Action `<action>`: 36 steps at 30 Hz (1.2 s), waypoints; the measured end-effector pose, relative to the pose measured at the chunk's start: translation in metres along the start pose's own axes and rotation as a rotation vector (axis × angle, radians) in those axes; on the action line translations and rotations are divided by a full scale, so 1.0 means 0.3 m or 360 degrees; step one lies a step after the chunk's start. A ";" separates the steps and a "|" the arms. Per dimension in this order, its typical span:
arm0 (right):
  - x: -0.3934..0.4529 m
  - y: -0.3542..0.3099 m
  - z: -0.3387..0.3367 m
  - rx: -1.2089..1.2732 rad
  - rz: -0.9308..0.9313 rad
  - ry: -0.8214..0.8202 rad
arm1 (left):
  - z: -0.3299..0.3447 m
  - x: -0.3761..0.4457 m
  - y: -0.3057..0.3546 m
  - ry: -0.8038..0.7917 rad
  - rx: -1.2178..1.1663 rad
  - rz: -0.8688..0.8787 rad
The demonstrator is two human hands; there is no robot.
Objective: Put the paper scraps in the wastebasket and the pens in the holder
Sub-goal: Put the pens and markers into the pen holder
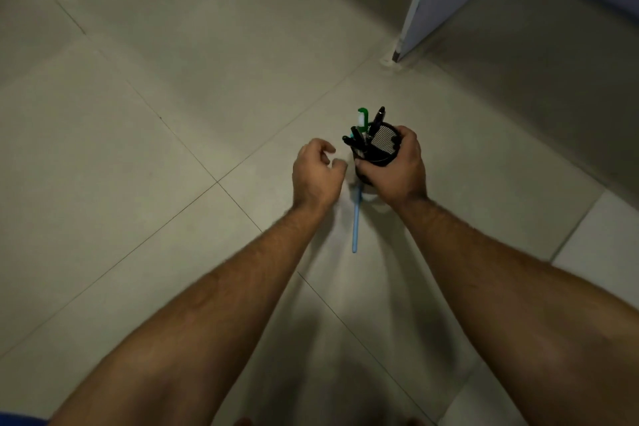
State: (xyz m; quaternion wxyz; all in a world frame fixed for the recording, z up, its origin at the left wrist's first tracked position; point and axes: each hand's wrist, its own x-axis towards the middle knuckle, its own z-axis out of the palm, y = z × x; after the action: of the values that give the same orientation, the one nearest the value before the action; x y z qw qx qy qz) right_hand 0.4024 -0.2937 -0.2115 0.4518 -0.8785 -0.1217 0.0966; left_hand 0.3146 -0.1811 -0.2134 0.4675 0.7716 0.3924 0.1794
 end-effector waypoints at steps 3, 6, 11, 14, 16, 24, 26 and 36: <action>-0.012 0.026 -0.038 0.0040 0.0027 0.0011 | 0.074 -0.078 -0.070 -0.0476 0.0465 -0.0269; -0.017 0.041 -0.074 0.0013 0.0014 -0.0029 | 0.141 -0.152 -0.102 -0.0846 0.0980 -0.0217; -0.019 0.073 -0.107 -0.0069 0.0018 -0.0041 | 0.168 -0.144 -0.081 -0.0797 0.1018 -0.0401; -0.017 0.088 -0.099 -0.0101 0.0062 -0.0068 | 0.122 -0.095 -0.053 -0.0616 0.0673 -0.0639; -0.010 0.092 -0.085 -0.0129 0.0102 -0.0040 | 0.080 -0.054 -0.028 -0.0363 0.0346 -0.0751; 0.004 0.010 0.014 -0.0193 0.0160 -0.0053 | -0.043 -0.016 0.143 0.0222 -0.0300 -0.0145; -0.002 -0.026 0.042 -0.0145 0.0121 -0.0145 | -0.042 -0.016 0.171 0.0170 -0.0206 -0.0027; -0.001 -0.103 0.129 0.0054 -0.0007 -0.0280 | -0.067 -0.013 0.102 -0.0026 -0.0167 0.0034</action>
State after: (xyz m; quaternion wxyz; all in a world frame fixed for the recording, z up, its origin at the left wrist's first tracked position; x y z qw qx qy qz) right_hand 0.3874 -0.2466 -0.2085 0.4545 -0.8585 -0.1612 0.1745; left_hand 0.3127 -0.1801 -0.1766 0.5085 0.7516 0.3703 0.1984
